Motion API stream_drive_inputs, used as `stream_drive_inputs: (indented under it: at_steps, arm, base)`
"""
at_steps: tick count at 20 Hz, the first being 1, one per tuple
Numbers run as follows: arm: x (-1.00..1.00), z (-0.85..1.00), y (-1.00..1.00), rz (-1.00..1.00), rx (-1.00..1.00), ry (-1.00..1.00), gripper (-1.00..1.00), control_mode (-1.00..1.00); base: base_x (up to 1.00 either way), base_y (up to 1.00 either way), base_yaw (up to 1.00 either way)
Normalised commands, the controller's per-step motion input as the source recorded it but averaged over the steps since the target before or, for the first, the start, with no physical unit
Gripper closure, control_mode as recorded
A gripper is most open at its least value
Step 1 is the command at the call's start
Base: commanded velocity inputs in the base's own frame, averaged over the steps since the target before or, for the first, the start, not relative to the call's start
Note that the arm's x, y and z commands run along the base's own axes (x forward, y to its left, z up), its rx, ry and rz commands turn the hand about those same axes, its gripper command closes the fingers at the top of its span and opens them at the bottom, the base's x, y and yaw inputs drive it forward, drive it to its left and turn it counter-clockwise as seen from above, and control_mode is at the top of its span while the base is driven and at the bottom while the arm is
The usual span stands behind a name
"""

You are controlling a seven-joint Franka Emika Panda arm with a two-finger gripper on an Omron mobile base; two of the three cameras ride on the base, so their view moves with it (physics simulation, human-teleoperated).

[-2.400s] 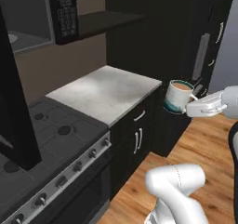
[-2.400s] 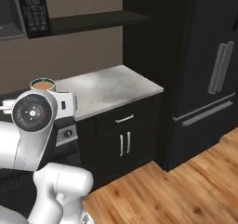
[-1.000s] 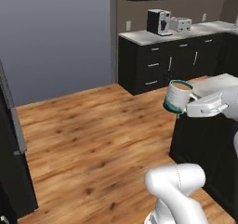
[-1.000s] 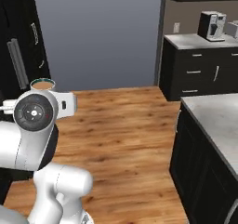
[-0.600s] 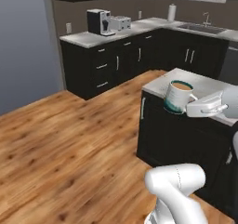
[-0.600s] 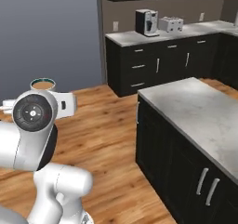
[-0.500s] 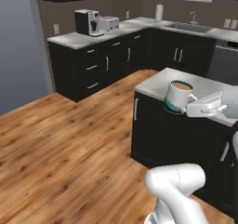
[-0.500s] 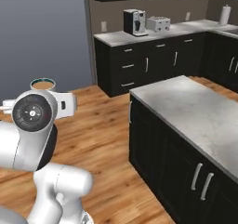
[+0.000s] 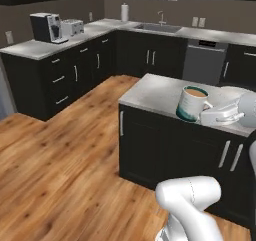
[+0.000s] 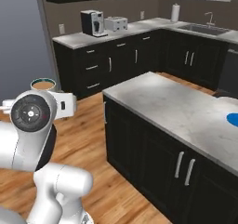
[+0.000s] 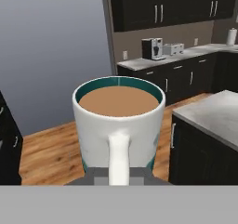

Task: Pick the cup of tea, navigate to the dining table, and place it on the saucer.

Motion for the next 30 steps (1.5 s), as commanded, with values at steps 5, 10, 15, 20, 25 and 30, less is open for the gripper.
stream_drive_inputs:
  at_steps: [5, 10, 15, 20, 25, 30]
  arm:
    - [0.0, 0.0, 0.0, 0.0, 0.0, 0.0, 1.0, 1.0]
    - [0.0, 0.0, 0.0, 0.0, 0.0, 0.0, 1.0, 1.0]
    - [0.0, 0.0, 0.0, 0.0, 0.0, 0.0, 1.0, 1.0]
    - [0.0, 0.0, 0.0, 0.0, 0.0, 0.0, 1.0, 1.0]
    - [0.0, 0.0, 0.0, 0.0, 0.0, 0.0, 1.0, 1.0]
    - [0.0, 0.0, 0.0, 0.0, 0.0, 0.0, 1.0, 1.0]
  base:
    - [0.39, 0.23, -0.22]
    - [0.37, 0.39, -0.39]
    - [0.48, 0.48, -0.63]
    - [0.74, 0.85, -0.69]
    - [0.83, 1.0, -0.51]
    - [0.66, 1.0, -0.44]
